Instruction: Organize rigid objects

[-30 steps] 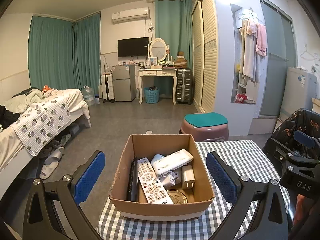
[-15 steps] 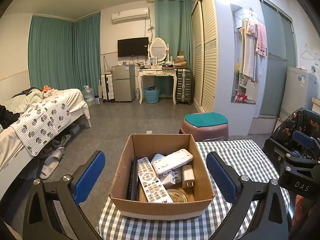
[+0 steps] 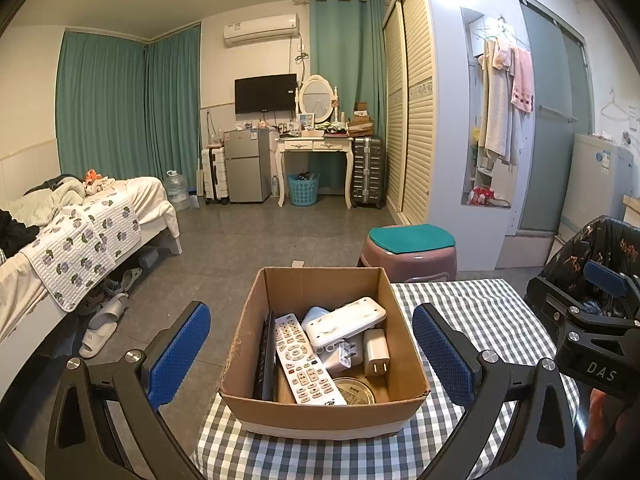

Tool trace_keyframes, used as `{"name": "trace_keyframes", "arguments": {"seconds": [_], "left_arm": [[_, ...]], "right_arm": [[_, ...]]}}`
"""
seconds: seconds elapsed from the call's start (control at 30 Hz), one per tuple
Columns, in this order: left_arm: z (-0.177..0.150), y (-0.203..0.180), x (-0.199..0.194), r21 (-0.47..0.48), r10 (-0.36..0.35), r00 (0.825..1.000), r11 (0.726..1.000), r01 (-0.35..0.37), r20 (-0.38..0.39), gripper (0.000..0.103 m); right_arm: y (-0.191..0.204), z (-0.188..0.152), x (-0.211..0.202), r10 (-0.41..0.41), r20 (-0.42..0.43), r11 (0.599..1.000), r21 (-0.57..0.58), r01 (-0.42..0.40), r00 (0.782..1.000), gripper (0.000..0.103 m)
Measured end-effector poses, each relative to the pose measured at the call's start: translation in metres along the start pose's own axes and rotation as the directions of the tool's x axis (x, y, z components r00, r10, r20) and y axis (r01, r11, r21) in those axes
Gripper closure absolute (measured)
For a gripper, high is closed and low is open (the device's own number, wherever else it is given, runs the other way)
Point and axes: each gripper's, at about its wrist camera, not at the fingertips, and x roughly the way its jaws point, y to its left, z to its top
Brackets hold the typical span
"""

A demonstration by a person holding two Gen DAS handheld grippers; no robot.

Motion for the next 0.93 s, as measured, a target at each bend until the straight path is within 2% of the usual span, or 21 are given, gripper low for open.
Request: {"name": "trace_keyframes", "arguments": {"seconds": [0.93], "left_arm": [[-0.0031, -0.0001, -0.0001, -0.003, 0.01, 1.0, 1.0, -0.01, 0.002, 0.0]], "right_arm": [[-0.0059, -0.0069, 0.0063, 0.002, -0.018, 1.0, 0.002, -0.002, 1.0, 0.0]]}}
